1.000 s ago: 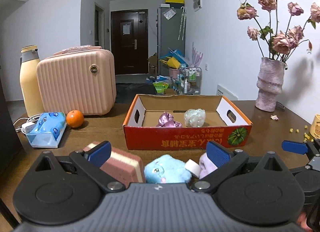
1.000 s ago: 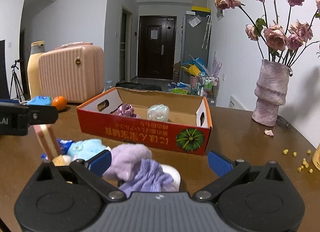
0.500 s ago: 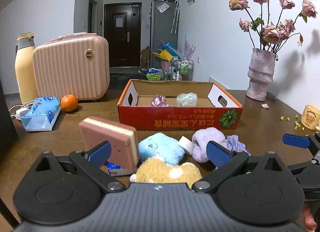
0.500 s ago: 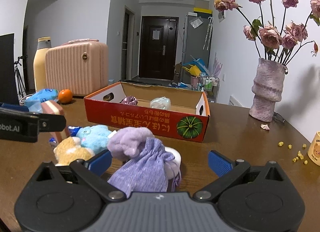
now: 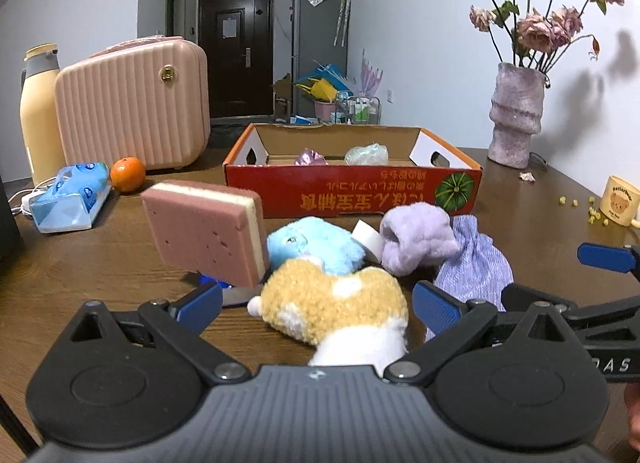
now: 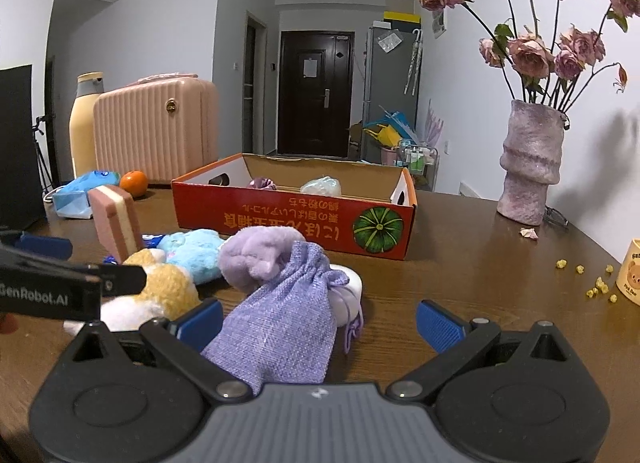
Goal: Organize soft objects
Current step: 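Move both tools back toward the plush toys and lavender sachet on the table, then grasp the yellow-white plush sheep with the left gripper while the right gripper grasps the lavender sachet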
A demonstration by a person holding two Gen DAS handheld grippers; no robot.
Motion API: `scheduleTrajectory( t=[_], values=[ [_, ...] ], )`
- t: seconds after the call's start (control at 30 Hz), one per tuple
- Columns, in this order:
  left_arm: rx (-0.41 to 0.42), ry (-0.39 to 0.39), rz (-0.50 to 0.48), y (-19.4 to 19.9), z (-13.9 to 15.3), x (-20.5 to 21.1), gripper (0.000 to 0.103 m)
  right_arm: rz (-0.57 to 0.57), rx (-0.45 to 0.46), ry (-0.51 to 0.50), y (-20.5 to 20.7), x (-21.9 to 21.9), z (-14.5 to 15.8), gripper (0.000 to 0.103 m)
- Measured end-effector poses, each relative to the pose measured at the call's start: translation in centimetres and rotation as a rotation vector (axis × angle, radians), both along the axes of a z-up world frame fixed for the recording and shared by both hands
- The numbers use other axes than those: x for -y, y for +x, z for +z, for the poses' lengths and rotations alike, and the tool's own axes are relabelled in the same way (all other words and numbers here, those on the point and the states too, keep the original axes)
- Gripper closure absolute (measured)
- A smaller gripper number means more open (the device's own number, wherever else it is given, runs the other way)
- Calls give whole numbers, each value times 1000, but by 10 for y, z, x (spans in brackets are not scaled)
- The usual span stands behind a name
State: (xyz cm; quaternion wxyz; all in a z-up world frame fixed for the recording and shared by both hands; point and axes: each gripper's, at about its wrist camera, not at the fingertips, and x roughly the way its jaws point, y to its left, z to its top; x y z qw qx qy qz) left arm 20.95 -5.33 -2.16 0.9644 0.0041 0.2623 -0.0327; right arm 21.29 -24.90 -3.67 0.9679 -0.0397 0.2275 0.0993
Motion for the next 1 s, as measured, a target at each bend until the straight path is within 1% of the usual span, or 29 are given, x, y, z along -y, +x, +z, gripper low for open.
scheduleTrajectory(
  t=[0.23, 0.37, 0.57, 0.83, 0.9, 1.0],
  values=[
    [-17, 1, -7, 2, -5, 1, 0, -13, 5, 20, 2, 5, 0, 0],
    [-38, 18, -7, 7, -11, 5, 0, -18, 3, 21, 2, 6, -1, 0],
    [-92, 39, -10, 17, -24, 8, 0, -28, -8, 23, 5, 6, -4, 0],
    [-170, 18, -24, 33, -36, 7, 0, -39, -16, 19, 7, 7, -6, 0],
    [-180, 16, -28, 37, -38, 8, 1, -42, -17, 18, 7, 7, -7, 0],
    [-197, 10, -36, 41, -41, 10, 8, -45, -20, 15, 8, 7, -8, 0]
  ],
)
